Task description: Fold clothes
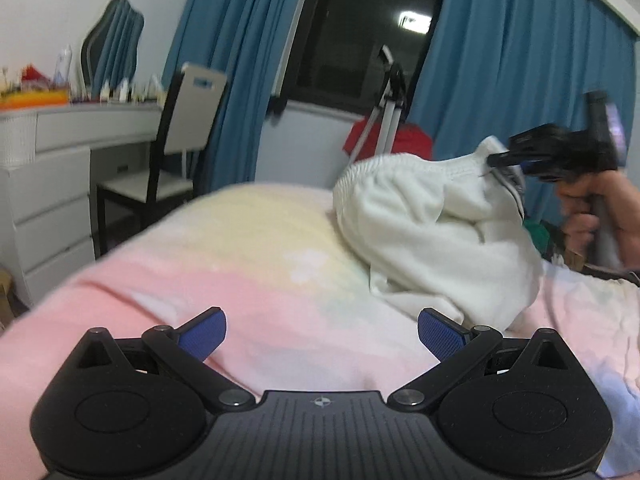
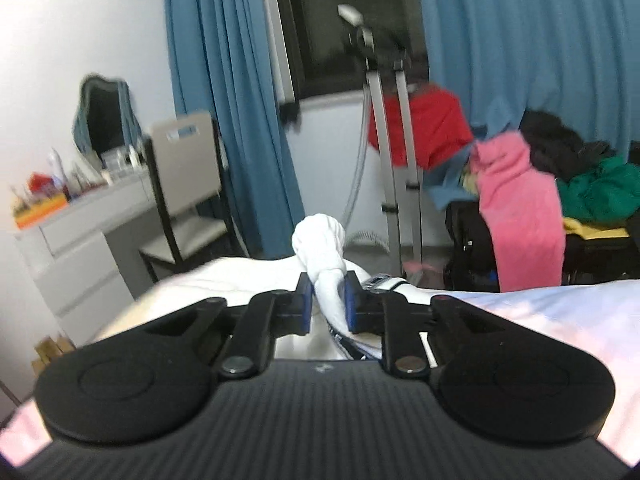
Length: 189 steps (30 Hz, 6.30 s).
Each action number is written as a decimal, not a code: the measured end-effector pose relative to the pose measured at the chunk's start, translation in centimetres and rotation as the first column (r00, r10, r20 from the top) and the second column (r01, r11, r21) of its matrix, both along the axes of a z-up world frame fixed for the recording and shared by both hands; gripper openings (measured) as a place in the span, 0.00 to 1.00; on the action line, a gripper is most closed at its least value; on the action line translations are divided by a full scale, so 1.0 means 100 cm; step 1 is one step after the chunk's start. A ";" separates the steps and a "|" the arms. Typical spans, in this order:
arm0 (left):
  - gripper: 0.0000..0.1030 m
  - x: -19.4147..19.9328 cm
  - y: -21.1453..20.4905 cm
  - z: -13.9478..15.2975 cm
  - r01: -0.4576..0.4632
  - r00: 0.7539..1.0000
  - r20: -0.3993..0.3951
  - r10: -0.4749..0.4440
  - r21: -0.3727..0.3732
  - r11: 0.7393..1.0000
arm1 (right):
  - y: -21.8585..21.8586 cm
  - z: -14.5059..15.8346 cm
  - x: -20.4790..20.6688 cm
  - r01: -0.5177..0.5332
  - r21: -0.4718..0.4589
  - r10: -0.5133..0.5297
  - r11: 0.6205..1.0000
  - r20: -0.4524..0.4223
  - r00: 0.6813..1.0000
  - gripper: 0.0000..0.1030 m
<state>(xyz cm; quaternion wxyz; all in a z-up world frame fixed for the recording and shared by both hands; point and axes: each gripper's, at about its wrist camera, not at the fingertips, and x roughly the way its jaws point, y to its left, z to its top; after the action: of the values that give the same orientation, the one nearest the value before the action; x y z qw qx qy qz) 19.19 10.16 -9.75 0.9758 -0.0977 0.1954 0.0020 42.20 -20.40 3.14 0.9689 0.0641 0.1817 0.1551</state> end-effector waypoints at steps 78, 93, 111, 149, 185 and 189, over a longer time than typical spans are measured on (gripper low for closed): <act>0.47 0.014 0.042 -0.014 -0.157 0.979 -0.166 0.118 -0.244 0.957 | -0.040 -0.142 -0.337 0.248 0.448 0.039 0.859 -0.540 0.841 0.35; 0.40 0.082 0.109 0.103 -0.149 0.989 -0.039 0.146 -0.100 0.984 | 0.121 -0.125 -0.334 0.122 0.619 0.153 0.776 -0.373 0.915 0.21; 0.57 0.213 0.258 0.049 -0.301 0.915 -0.259 0.309 0.071 0.951 | 0.311 -0.119 -0.218 -0.132 0.526 0.378 0.840 -0.394 0.838 0.29; 0.97 -0.177 -0.053 0.083 0.077 0.991 0.100 -0.092 0.150 0.986 | -0.012 -0.046 -0.390 0.115 0.017 -0.115 0.993 0.012 0.993 0.74; 0.86 0.317 -0.022 0.035 0.023 0.981 -0.185 -0.051 -0.151 0.988 | -0.056 -0.151 -0.243 0.257 0.113 -0.211 0.960 -0.314 0.926 0.73; 0.46 0.329 -0.026 0.032 0.078 0.961 -0.252 -0.109 -0.130 0.988 | -0.064 -0.157 -0.237 0.284 0.141 -0.226 0.948 -0.327 0.917 0.72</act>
<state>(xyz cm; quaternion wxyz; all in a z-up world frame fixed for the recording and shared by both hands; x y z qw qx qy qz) 52.05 7.57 -6.50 0.9334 -0.1451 0.3253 -0.0432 18.52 -26.80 -12.57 0.9305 0.2008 0.3047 0.0314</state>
